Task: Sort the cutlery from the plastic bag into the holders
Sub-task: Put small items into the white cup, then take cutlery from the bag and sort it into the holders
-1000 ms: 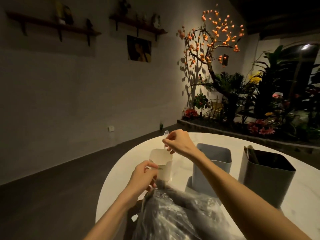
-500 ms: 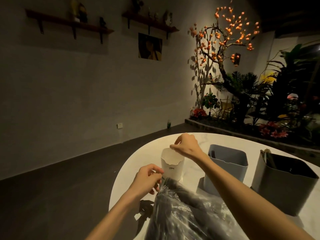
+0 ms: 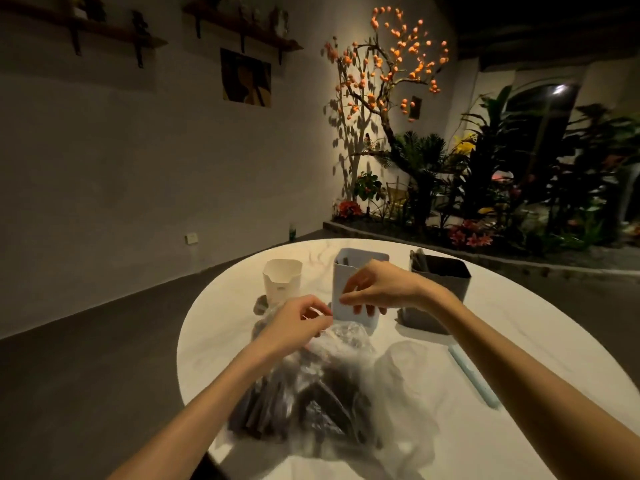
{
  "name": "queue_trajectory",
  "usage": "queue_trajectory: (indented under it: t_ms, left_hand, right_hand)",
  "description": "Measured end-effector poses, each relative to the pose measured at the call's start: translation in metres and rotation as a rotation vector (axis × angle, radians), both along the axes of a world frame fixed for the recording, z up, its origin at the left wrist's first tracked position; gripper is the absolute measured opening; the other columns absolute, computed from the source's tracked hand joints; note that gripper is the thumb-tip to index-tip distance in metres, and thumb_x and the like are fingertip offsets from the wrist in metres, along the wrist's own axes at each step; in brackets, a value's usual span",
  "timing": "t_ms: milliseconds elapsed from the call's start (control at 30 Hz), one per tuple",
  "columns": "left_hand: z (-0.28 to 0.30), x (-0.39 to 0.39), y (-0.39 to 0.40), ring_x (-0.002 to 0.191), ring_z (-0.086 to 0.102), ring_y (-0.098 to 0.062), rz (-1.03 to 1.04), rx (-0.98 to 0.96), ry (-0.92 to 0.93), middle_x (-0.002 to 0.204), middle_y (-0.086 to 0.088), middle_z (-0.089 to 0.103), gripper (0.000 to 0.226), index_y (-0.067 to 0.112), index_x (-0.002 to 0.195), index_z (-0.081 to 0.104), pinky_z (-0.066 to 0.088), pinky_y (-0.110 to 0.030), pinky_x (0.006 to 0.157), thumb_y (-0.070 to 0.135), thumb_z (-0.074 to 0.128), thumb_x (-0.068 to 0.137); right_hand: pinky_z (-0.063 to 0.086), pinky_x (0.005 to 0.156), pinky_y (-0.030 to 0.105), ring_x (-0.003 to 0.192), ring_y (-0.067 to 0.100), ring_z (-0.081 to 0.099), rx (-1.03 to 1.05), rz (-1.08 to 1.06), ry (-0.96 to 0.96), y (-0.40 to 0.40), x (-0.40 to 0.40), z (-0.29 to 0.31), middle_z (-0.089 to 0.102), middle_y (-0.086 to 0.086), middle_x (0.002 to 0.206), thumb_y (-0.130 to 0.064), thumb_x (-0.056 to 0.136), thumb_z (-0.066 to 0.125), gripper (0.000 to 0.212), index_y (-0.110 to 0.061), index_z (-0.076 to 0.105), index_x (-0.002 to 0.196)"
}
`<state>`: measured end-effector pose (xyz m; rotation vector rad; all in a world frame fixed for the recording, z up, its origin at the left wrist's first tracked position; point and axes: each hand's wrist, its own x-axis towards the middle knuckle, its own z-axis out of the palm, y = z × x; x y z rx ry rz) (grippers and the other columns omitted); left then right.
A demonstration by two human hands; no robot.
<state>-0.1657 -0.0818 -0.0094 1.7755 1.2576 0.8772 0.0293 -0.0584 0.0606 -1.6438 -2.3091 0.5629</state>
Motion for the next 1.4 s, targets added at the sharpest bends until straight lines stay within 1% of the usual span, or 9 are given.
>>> queue_trajectory:
  t_ms: [233, 400, 633, 733, 867, 967, 1100, 1233, 1400]
  left_hand:
    - [-0.028, 0.059, -0.041, 0.124, 0.048, -0.013, -0.099, 0.049, 0.417, 0.136, 0.012, 0.045, 0.088, 0.042, 0.135, 0.044, 0.049, -0.042, 0.104, 0.084, 0.068, 0.061]
    - [-0.029, 0.06, -0.048, 0.074, 0.056, -0.009, 0.04, 0.223, 0.476, 0.082, 0.004, 0.061, 0.012, 0.024, 0.081, 0.056, 0.049, -0.023, 0.065, 0.021, 0.067, 0.084]
    - [-0.009, 0.025, -0.064, 0.103, 0.056, -0.01, -0.117, 0.191, 0.214, 0.114, 0.011, 0.054, 0.06, 0.038, 0.118, 0.046, 0.06, -0.038, 0.081, -0.009, 0.055, 0.083]
    - [-0.009, 0.021, -0.066, 0.103, 0.055, -0.004, -0.179, 0.229, 0.345, 0.109, 0.012, 0.059, 0.044, 0.034, 0.089, 0.067, 0.057, -0.043, 0.088, -0.005, 0.05, 0.077]
    - [-0.012, 0.029, -0.069, 0.067, 0.059, -0.012, -0.024, 0.347, 0.582, 0.076, 0.0, 0.07, 0.035, 0.018, 0.076, 0.072, 0.055, -0.03, 0.069, 0.044, 0.049, 0.08]
    - [-0.015, 0.027, -0.064, 0.09, 0.065, -0.016, 0.107, 0.527, 0.65, 0.098, 0.001, 0.07, 0.021, 0.021, 0.103, 0.066, 0.053, -0.027, 0.077, 0.025, 0.063, 0.083]
    - [-0.021, 0.022, -0.059, 0.126, 0.055, -0.024, 0.116, 0.509, 0.712, 0.145, -0.005, 0.05, 0.075, 0.013, 0.149, 0.034, 0.049, -0.033, 0.103, 0.009, 0.069, 0.083]
    - [-0.019, 0.021, -0.065, 0.129, 0.05, -0.024, 0.038, 0.529, 0.829, 0.159, -0.008, 0.028, 0.088, 0.013, 0.158, 0.012, 0.048, -0.032, 0.101, 0.017, 0.065, 0.089]
    - [-0.017, 0.014, -0.067, 0.129, 0.053, -0.029, 0.064, 0.427, 0.847, 0.159, -0.009, 0.033, 0.09, 0.01, 0.159, 0.015, 0.049, -0.036, 0.099, 0.014, 0.067, 0.086]
  right_hand:
    - [0.057, 0.066, 0.018, 0.068, 0.008, 0.071, -0.209, -0.03, 0.01, -0.061, 0.059, -0.039, 0.073, -0.003, 0.081, -0.024, 0.099, 0.06, 0.017, -0.011, 0.072, 0.1]
    - [0.056, 0.092, 0.03, 0.095, 0.016, 0.07, -0.197, 0.002, -0.156, -0.08, 0.073, -0.075, 0.074, 0.003, 0.113, -0.02, 0.099, 0.057, 0.025, -0.013, 0.073, 0.117]
    - [0.057, 0.088, 0.026, 0.099, 0.014, 0.066, 0.004, 0.011, 0.188, -0.096, 0.042, -0.121, 0.068, 0.0, 0.117, -0.025, 0.102, 0.05, 0.022, -0.02, 0.069, 0.114]
    - [0.058, 0.082, 0.025, 0.091, 0.015, 0.066, 0.059, 0.126, 0.081, -0.095, 0.037, -0.117, 0.07, -0.001, 0.105, -0.03, 0.095, 0.066, 0.017, -0.019, 0.073, 0.106]
    - [0.06, 0.082, 0.028, 0.091, 0.017, 0.064, 0.045, 0.143, 0.004, -0.091, 0.03, -0.121, 0.067, -0.004, 0.103, -0.034, 0.083, 0.08, 0.028, -0.021, 0.07, 0.105]
    - [0.06, 0.079, 0.03, 0.087, 0.017, 0.062, 0.14, 0.131, 0.045, -0.092, 0.027, -0.121, 0.066, -0.002, 0.101, -0.031, 0.084, 0.077, 0.023, -0.018, 0.067, 0.099]
    - [0.056, 0.079, 0.018, 0.085, 0.008, 0.064, 0.172, 0.087, 0.301, -0.088, 0.012, -0.119, 0.07, -0.002, 0.104, -0.035, 0.096, 0.064, 0.023, -0.017, 0.068, 0.11]
    - [0.055, 0.087, 0.021, 0.091, 0.012, 0.067, 0.199, 0.007, 0.403, -0.069, -0.012, -0.125, 0.072, 0.001, 0.108, -0.028, 0.098, 0.062, 0.025, -0.013, 0.069, 0.116]
    - [0.041, 0.111, 0.044, 0.126, 0.027, 0.052, 0.02, -0.073, -0.161, -0.045, -0.042, -0.141, 0.056, 0.008, 0.136, -0.043, 0.092, 0.066, 0.055, -0.021, 0.052, 0.14]
